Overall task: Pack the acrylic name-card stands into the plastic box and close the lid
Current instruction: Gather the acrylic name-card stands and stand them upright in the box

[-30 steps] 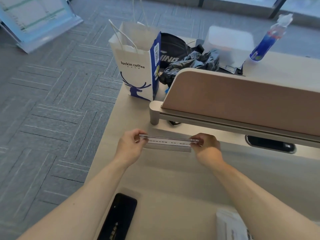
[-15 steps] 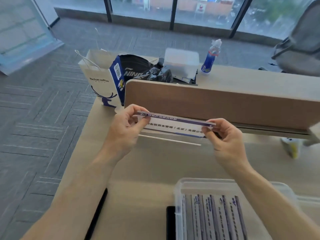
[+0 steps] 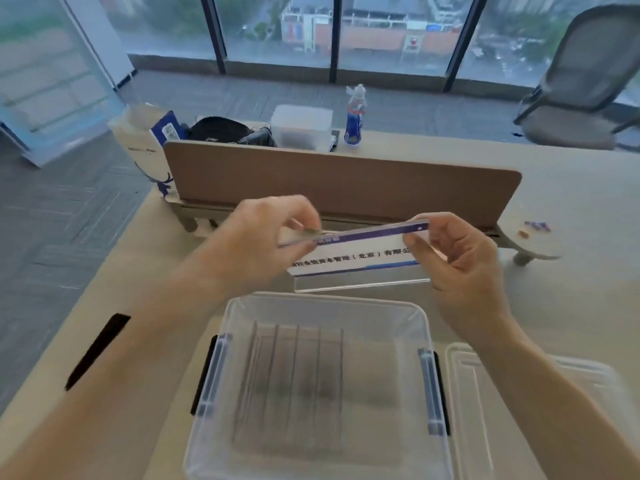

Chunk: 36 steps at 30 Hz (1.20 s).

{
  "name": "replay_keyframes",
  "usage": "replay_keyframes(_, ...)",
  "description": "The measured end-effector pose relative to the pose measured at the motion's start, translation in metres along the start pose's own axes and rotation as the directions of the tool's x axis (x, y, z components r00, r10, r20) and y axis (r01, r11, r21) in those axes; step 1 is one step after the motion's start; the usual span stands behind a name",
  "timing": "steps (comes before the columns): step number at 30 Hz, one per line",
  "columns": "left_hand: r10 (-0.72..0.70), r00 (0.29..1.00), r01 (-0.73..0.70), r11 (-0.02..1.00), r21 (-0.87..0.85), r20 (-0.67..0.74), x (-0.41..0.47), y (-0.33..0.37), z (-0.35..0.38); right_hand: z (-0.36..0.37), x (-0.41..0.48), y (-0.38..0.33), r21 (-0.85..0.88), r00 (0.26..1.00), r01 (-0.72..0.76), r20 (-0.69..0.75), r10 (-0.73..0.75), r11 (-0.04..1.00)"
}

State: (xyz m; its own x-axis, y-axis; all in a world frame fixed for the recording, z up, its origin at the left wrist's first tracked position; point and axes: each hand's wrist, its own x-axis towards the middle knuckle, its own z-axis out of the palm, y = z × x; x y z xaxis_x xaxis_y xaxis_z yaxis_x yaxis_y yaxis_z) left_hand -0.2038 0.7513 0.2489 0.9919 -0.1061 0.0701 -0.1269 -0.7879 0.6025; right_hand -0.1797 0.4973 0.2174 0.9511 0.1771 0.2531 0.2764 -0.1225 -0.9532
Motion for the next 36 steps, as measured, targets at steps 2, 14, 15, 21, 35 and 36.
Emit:
replay_keyframes(2, 0.031, 0.986, -0.041, 0.998, 0.056, 0.167, 0.0, 0.027, 0.024, -0.019, -0.008, 0.002, -0.096, 0.997, 0.019, 0.082, -0.011, 0.995)
replay_keyframes(14, -0.21, 0.954, 0.28, 0.88, -0.383, 0.215, -0.031, 0.051, 0.102, -0.032, -0.087, 0.052, -0.002, 0.925, -0.375, -0.058, 0.374, 0.927)
replay_keyframes(15, -0.243, 0.935, 0.336, 0.844, -0.418, 0.26, -0.034, 0.049, 0.11, -0.024, -0.097, 0.059, 0.068, 0.894, -0.446, -0.009, 0.447, 0.893)
replay_keyframes(21, -0.362, 0.801, 0.565, 0.721, -0.402, 0.476, -0.052, 0.03, 0.152, 0.009, -0.135, 0.109, 0.163, 0.723, -0.684, 0.02, 0.69, 0.711)
replay_keyframes(35, -0.544, 0.709, 0.665, 0.728, -0.169, 0.449, -0.067, -0.011, 0.272, 0.038, -0.152, 0.193, -0.072, 0.411, -0.91, -0.029, 0.911, 0.408)
replay_keyframes(36, -0.556, 0.71, 0.661, 0.738, -0.138, 0.432, -0.066, -0.01, 0.28, 0.041, -0.152, 0.198, -0.075, 0.379, -0.924, -0.042, 0.924, 0.376)
